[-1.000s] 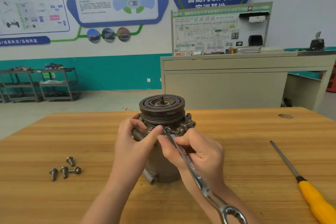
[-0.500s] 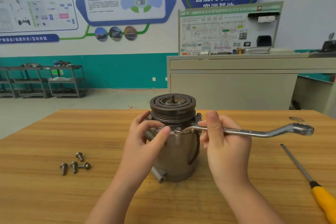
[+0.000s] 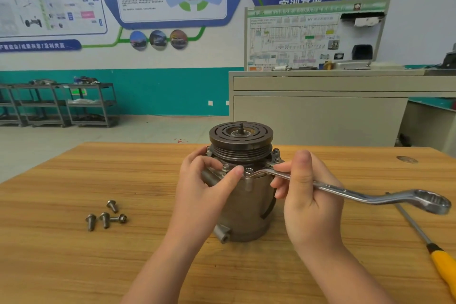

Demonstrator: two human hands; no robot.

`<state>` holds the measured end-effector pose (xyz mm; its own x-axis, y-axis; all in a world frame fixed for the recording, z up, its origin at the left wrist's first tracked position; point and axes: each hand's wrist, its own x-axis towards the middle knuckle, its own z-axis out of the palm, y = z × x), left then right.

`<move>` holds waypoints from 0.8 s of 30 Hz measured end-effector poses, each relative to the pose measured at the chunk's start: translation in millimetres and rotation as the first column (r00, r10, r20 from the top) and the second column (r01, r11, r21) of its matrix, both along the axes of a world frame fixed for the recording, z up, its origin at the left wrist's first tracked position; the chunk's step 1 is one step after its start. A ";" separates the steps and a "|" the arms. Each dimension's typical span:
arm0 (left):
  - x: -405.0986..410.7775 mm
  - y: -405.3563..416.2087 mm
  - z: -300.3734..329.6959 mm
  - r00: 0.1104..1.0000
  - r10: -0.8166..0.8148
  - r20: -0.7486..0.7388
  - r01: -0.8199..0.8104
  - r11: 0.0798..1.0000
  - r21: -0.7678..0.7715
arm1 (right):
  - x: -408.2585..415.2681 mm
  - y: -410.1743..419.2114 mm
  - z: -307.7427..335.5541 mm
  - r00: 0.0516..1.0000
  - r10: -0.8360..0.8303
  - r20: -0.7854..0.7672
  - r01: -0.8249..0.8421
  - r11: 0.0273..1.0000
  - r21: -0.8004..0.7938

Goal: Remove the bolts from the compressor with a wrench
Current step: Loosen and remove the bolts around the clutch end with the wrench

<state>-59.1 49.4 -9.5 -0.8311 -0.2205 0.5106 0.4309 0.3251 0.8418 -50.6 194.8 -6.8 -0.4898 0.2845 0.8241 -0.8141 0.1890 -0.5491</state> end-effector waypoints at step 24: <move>0.1 -5.7 -5.2 0.995 -0.092 -0.049 0.099 0.981 0.168 | 31.9 -13.9 2.8 0.941 0.020 0.338 0.017 0.994 -0.105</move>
